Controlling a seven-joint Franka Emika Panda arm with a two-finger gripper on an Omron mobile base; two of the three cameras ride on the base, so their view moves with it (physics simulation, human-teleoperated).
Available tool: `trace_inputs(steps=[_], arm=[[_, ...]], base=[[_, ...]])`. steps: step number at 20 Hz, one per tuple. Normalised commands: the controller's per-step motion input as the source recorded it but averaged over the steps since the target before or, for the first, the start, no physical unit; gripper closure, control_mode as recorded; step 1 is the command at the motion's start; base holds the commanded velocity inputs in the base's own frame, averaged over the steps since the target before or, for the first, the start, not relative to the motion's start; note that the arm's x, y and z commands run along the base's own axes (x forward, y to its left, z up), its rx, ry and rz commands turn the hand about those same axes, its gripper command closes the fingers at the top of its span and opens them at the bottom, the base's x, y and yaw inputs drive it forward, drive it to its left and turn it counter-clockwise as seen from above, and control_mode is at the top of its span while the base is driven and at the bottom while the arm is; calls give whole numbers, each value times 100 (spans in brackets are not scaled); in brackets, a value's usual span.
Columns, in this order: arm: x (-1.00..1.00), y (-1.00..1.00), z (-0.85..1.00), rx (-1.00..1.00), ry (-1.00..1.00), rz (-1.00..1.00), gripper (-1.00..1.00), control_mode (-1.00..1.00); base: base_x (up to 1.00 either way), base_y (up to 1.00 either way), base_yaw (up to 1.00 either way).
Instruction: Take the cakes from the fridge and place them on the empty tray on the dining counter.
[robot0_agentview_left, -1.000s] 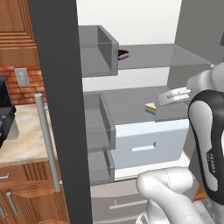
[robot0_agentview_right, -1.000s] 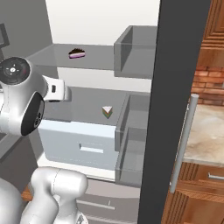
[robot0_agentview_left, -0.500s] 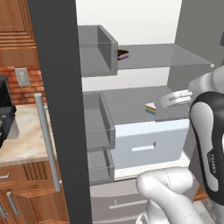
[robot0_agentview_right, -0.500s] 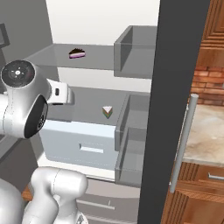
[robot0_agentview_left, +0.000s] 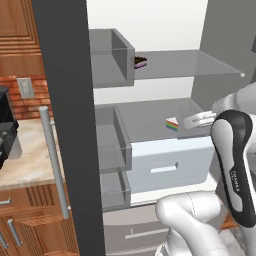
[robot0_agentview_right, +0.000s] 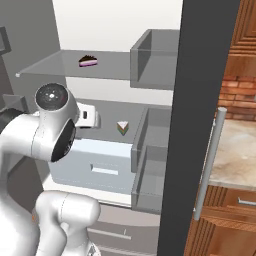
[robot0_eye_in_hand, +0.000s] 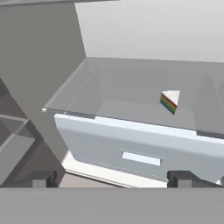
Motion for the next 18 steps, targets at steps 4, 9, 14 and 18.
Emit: trace_inputs(steps=[4, 9, 14, 18], arm=[[53, 0, -12, -5, 6, -5, -100, -100], [38, -12, -17, -4, 2, -6, -100, -100], [30, -31, -18, 0, 0, -1, -100, -100], [33, -34, -17, 0, 0, 0, -100, -100]], base=[[0, 0, 0], [0, 0, 0], [0, 0, 0], [0, 0, 0]])
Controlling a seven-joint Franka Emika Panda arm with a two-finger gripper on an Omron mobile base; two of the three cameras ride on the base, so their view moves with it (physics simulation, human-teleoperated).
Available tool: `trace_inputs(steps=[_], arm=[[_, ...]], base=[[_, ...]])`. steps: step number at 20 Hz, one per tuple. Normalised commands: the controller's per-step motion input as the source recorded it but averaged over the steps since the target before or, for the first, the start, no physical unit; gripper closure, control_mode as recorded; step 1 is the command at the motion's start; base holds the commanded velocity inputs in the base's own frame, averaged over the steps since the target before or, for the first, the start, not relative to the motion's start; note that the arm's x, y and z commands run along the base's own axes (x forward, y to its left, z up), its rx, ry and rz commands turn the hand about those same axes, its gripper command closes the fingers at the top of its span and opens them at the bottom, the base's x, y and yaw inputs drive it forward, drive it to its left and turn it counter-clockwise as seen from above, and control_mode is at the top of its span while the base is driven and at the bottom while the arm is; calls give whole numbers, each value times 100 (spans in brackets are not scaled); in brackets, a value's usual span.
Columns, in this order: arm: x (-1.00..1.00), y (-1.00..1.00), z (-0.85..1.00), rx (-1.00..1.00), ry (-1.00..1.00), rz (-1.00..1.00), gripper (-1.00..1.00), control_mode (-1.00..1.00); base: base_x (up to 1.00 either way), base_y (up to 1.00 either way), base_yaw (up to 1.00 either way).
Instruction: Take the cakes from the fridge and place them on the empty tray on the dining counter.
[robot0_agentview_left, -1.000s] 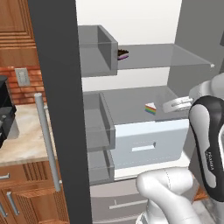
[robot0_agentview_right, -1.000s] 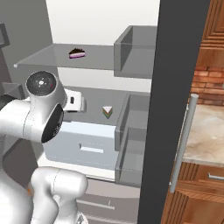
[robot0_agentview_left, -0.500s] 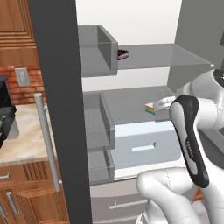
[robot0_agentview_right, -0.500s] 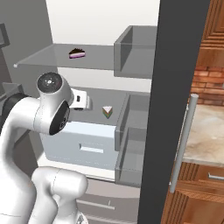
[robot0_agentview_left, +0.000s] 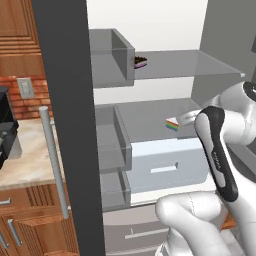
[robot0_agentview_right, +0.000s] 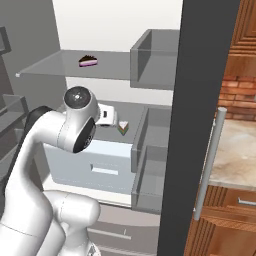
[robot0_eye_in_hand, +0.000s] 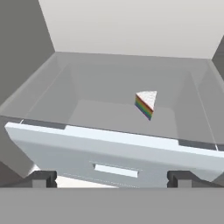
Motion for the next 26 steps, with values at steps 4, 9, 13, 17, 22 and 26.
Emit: trace_inputs(steps=[4, 9, 13, 17, 22, 26], arm=[[51, -25, -25, 0, 0, 0, -100, -100], [67, -6, -35, 0, 0, -2, -100, -100], [61, -4, -40, 0, 0, -2, -100, -100], [56, -5, -27, 0, 0, 0, -100, -100], [52, -12, -16, 0, 0, 0, -100, -100], [50, -14, -17, 0, 0, 0, -100, -100]], base=[[0, 0, 0], [0, 0, 0], [0, 0, 0], [0, 0, 0], [0, 0, 0], [0, 0, 0]])
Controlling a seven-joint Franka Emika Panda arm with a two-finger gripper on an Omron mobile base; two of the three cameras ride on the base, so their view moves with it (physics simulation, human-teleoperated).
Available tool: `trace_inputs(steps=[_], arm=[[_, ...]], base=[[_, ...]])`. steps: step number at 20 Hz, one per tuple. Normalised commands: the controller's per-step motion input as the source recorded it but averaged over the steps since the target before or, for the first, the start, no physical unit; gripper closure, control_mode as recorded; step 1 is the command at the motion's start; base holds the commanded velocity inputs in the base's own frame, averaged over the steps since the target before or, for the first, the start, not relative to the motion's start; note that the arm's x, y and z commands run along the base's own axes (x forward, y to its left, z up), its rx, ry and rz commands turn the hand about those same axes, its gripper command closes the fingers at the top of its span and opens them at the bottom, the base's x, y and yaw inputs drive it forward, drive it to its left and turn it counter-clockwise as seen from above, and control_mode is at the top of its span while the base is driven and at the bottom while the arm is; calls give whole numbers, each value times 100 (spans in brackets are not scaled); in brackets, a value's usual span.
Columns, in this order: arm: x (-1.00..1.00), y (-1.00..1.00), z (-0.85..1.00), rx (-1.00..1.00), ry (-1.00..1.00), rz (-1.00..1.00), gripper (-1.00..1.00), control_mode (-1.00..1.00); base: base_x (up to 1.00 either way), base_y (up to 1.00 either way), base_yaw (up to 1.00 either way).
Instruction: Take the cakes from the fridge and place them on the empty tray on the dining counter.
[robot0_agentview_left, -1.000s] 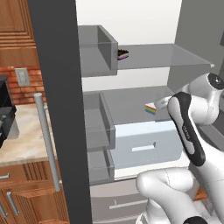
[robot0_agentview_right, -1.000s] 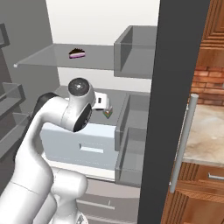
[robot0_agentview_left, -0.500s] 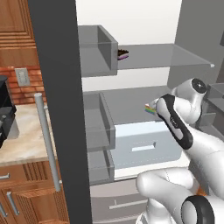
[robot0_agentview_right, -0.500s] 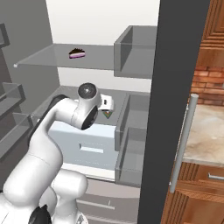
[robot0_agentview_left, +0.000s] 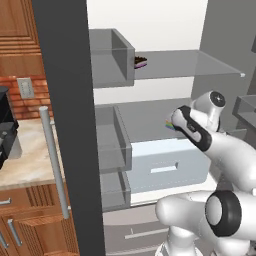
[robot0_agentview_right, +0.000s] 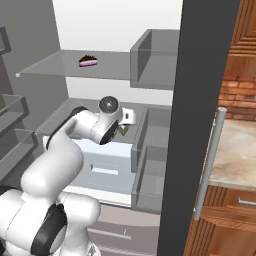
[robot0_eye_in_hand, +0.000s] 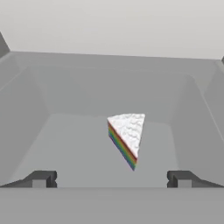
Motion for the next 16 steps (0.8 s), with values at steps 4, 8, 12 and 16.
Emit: trace_inputs(steps=[4, 8, 12, 16], arm=[[47, -11, -24, 0, 0, 0, -100, -100], [36, -3, -34, 0, 2, 0, -100, -100], [37, 0, -30, 0, 0, 0, -100, -100], [42, 0, -26, 0, 0, 0, -100, -100]], base=[[0, 0, 0], [0, 0, 0], [0, 0, 0], [0, 0, 0]])
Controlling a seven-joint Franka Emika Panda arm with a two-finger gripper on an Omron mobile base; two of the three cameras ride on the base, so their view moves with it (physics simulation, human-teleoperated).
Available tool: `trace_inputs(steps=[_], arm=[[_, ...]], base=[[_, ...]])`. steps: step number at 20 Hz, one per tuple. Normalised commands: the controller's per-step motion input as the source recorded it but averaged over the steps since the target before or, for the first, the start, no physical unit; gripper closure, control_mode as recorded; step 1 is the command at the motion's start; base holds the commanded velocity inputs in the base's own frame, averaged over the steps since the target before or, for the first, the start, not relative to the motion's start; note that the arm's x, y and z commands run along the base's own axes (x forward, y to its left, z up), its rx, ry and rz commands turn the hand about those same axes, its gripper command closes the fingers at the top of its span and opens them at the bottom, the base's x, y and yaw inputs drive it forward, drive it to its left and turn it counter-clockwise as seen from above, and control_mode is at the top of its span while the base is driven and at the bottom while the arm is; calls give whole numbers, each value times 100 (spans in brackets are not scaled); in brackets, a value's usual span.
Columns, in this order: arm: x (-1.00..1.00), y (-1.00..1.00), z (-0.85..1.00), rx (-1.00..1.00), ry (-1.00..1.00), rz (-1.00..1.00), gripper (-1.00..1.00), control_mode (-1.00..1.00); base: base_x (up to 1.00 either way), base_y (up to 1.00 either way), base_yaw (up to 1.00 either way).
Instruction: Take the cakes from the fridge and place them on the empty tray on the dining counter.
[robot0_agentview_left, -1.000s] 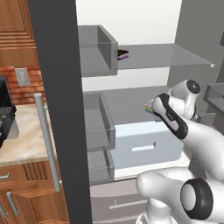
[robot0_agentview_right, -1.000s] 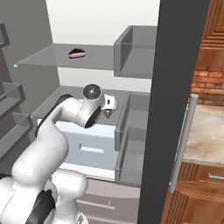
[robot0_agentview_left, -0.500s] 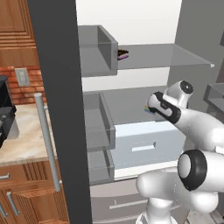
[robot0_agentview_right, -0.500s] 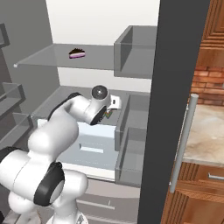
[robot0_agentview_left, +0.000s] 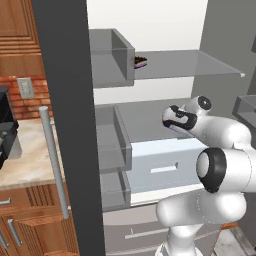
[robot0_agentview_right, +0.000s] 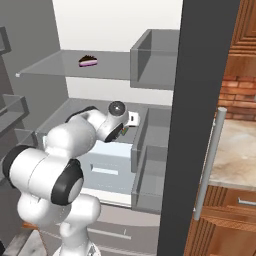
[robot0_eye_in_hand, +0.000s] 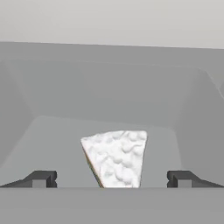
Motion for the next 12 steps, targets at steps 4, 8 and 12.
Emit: trace_inputs(steps=[4, 8, 12], arm=[[37, 0, -29, 0, 1, 0, -100, -100], [30, -1, -32, 0, 2, 0, -100, -100], [23, -7, -32, 0, 2, 0, -100, -100]], base=[[0, 0, 0], [0, 0, 0], [0, 0, 0]])
